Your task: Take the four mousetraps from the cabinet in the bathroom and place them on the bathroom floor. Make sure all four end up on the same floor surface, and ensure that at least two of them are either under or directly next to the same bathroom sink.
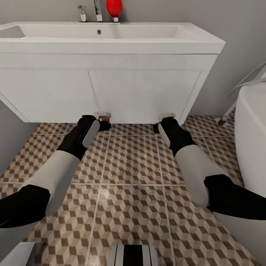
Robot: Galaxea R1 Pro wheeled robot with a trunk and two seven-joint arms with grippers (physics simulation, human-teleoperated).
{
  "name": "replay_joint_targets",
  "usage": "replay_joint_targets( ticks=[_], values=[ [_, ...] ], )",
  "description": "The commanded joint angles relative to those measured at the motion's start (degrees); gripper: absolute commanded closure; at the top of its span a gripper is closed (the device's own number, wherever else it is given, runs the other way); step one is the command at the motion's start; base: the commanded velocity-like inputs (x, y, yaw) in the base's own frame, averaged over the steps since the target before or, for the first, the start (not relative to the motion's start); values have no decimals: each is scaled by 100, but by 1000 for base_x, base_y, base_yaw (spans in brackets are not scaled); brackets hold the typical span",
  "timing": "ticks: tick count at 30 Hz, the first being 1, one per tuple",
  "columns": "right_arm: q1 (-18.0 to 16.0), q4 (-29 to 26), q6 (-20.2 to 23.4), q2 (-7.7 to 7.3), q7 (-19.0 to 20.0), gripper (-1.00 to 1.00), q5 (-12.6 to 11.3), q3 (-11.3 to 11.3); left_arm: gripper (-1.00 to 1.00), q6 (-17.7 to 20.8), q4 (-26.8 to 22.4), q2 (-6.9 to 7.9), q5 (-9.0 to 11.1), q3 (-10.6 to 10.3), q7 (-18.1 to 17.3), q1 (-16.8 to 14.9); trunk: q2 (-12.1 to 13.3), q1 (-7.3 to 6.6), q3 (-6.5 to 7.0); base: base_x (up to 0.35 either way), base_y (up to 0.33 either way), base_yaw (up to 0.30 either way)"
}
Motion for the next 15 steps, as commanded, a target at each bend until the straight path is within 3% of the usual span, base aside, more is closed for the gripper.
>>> replay_joint_targets(
  ticks=[1, 15],
  values=[
    [-3, -4, 43, 0, 2, 100, 56, 15, 100, 15, -2, -1, 51, -44, 56, -4, -4, 0, -34, 0, 0, 0],
    [-3, 34, 32, 0, 23, 100, 56, 17, 100, 8, 18, -70, 51, -133, 59, 4, -22, 37, -461, 0, 0, 0]
  ],
)
